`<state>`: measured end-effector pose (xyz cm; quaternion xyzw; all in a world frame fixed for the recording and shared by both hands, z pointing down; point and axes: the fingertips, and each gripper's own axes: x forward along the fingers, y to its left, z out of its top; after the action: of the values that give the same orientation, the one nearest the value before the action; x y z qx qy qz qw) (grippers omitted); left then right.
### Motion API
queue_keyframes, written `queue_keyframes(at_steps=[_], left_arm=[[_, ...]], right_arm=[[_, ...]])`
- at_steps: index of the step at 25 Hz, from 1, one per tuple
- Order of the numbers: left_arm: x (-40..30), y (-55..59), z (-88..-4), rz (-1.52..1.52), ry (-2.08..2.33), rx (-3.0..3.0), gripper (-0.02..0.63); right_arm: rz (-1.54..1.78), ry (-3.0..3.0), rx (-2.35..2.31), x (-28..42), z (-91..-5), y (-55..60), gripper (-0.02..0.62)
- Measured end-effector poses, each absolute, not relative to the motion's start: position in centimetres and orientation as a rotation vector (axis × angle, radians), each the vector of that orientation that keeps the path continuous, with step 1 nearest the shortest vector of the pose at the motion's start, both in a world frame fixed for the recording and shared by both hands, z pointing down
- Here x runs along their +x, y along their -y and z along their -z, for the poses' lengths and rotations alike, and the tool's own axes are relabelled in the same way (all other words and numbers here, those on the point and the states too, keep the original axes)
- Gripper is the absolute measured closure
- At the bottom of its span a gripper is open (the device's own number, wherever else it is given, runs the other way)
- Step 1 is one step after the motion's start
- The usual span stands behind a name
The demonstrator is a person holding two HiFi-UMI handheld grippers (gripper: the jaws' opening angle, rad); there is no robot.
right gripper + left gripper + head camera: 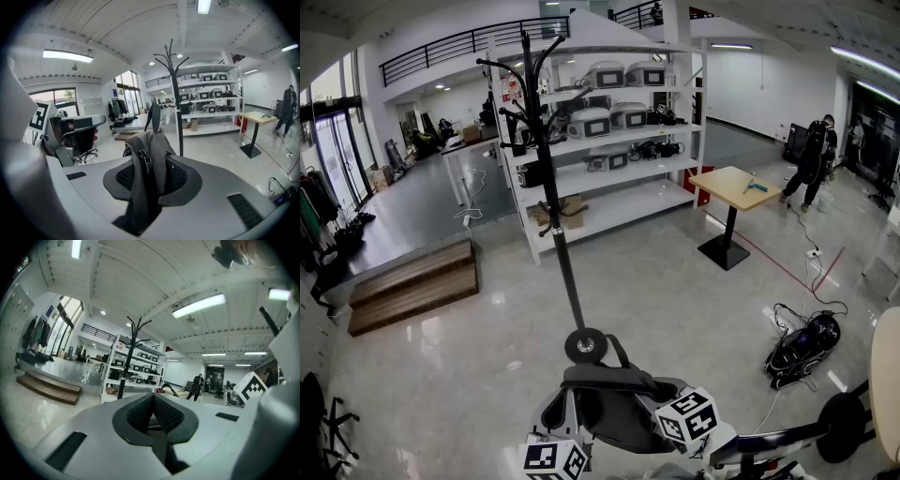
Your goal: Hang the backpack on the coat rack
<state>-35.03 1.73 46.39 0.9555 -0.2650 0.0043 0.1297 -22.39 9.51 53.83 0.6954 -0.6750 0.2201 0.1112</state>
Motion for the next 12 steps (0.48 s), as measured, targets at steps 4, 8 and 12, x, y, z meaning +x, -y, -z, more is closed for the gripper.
queue_keyframes(at_steps=[4,8,12], left_arm=[[-34.9,-1.1,-47.0,-0.044,0.757,2.773,0.603],[-33.9,-1.1,-47.6,-0.06,0.723,2.782,0.603],[-32.4,-0.3,-47.8,-0.083,0.723,2.784,0.603]], right_arm=[[-0.626,1.983,2.069,-21.8,-53.4,-8.8,0.499],[-0.608,1.982,2.096,-20.8,-53.2,-8.0,0.499],[-0.612,1.99,2.095,-19.2,-53.0,-6.7,0.499]])
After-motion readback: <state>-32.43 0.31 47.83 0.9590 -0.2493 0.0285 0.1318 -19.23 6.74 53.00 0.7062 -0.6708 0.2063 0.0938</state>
